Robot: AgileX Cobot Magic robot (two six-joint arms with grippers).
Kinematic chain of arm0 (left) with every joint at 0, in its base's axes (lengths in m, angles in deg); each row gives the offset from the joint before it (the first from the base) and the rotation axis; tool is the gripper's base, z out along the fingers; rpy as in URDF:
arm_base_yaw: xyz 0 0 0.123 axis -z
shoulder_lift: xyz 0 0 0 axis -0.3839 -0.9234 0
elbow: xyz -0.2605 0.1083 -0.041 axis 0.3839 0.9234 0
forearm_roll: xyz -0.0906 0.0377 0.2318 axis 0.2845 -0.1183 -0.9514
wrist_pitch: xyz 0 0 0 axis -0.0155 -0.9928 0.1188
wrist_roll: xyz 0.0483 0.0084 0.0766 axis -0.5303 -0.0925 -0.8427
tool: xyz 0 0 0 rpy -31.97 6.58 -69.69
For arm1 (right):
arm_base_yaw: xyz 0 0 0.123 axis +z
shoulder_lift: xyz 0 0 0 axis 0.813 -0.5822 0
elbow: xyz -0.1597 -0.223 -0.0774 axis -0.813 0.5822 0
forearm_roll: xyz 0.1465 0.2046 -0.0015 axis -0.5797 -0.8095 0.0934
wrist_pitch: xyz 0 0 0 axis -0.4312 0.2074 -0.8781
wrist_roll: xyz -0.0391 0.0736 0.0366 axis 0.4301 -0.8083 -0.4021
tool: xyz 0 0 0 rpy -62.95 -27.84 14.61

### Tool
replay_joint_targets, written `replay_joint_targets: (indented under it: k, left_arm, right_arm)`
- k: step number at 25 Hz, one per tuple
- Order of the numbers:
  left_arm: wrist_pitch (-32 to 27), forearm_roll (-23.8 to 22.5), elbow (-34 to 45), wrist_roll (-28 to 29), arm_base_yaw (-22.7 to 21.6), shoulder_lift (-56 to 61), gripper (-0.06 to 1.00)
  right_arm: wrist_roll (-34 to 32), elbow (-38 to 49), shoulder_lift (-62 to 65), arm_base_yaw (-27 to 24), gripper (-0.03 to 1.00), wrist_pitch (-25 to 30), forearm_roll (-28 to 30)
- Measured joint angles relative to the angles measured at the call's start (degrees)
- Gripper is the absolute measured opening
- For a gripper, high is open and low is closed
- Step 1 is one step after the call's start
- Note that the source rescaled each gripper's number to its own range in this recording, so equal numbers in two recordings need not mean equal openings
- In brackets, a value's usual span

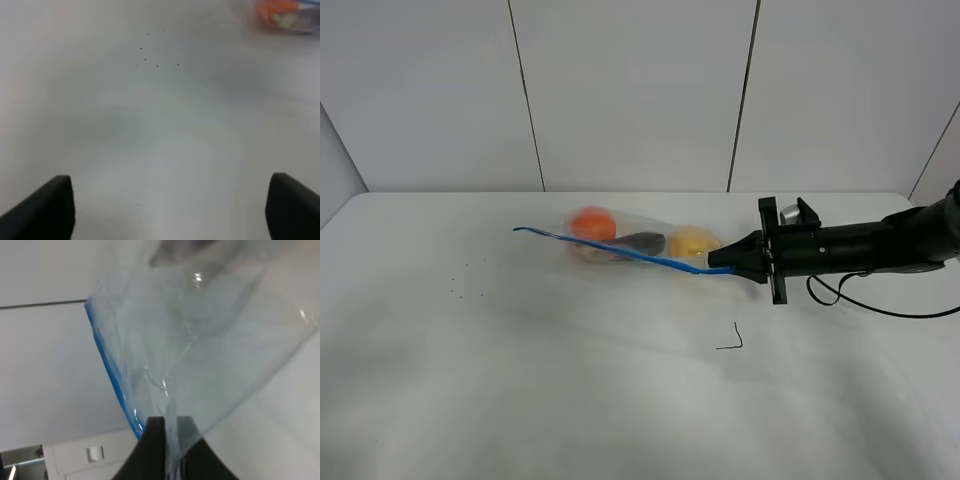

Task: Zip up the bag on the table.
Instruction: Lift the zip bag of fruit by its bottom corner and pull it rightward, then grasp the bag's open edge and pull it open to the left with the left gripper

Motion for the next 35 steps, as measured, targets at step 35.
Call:
replay_joint_targets:
  k: [35]
  left_arm:
    - [4.55, -1.03, -15.86, -2.27, 0.0, -19.64, 0.98]
  right_arm:
    - [-1.83, 0.0, 0.78, 0.0, 0.0, 0.0, -2.49]
